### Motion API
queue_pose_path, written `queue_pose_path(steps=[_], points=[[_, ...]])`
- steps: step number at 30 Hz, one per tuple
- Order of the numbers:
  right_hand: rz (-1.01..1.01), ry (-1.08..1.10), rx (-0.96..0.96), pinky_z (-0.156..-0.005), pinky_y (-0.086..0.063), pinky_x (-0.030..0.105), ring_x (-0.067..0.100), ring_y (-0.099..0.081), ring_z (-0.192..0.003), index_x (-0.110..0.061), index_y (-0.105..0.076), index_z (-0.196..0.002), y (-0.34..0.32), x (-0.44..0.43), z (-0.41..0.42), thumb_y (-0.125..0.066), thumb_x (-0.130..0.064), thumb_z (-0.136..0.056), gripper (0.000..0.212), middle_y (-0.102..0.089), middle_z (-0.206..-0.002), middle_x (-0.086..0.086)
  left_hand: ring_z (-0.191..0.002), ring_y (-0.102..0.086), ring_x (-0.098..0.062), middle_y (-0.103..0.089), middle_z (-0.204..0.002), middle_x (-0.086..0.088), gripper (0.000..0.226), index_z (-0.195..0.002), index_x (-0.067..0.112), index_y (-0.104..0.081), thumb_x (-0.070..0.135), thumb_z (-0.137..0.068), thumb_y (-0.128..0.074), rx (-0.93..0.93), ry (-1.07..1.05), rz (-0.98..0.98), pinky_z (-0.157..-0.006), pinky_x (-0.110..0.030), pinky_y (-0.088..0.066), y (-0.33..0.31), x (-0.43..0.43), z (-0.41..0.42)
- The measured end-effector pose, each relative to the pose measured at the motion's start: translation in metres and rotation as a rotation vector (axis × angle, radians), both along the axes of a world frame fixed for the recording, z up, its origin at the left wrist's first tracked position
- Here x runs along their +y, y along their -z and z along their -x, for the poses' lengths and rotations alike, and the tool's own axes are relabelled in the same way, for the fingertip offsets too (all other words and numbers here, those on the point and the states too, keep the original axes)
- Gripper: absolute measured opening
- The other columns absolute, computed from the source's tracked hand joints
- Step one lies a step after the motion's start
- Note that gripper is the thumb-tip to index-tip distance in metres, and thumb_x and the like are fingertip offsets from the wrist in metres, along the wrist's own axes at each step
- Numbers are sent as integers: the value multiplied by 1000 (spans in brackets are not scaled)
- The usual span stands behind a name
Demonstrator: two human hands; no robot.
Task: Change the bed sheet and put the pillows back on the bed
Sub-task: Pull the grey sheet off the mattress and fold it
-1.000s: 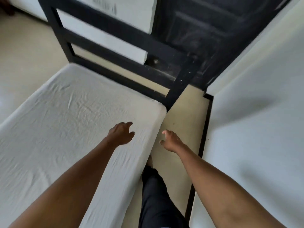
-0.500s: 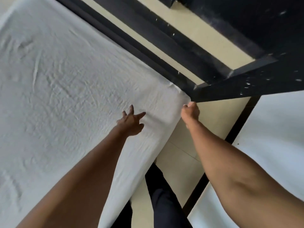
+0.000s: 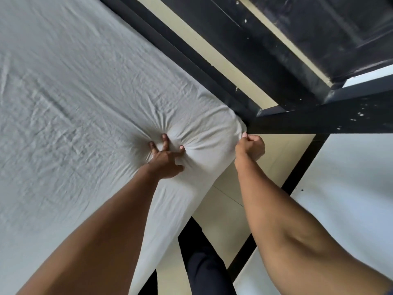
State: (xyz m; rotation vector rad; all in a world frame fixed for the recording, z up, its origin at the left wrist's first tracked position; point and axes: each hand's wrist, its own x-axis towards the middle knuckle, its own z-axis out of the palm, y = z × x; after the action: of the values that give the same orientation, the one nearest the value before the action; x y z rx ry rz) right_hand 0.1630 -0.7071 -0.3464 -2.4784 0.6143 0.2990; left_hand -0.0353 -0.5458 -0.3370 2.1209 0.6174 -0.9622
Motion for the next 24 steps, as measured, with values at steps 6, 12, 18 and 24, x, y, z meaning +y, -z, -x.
queue_pose_path(steps=[6, 12, 18, 24], points=[[-51, -441, -19, -72, -45, 35, 35, -68, -92, -12, -73, -89, -55, 45, 91, -61, -13, -91, 13, -75, -96, 12, -131, -58, -27, -62, -142, -2, 36, -124, 39, -70, 32, -89, -70, -191, -744, 161, -109, -43, -47, -18, 34, 54], [-317, -1354, 164, -72, -47, 33, 26, -70, -81, -15, -67, -74, -116, 141, 241, -76, -14, -83, 13, -72, -76, 3, -79, -75, -28, -76, -80, -3, 25, -86, 43, -76, 42, -71, -56, -231, -1519, -205, -85, -54, -60, -38, 88, 181], [-4, -1517, 392, -85, -51, 31, 29, -66, -104, -13, -70, -111, -114, 167, 248, -57, -20, -99, 19, -70, -112, 11, -104, -69, -35, -75, -108, -12, 40, -108, 24, -75, 46, -78, -61, -30, -1327, -302, -96, -45, -55, -97, 140, 211], [107, -1565, 208, -86, -53, 30, 31, -67, -108, -14, -68, -109, -129, 249, 190, -55, -17, -90, 23, -72, -115, 14, -128, -56, -33, -62, -136, -17, 49, -144, 19, -56, 33, -98, -61, -33, -773, -289, -104, -34, -44, -110, 198, 182]])
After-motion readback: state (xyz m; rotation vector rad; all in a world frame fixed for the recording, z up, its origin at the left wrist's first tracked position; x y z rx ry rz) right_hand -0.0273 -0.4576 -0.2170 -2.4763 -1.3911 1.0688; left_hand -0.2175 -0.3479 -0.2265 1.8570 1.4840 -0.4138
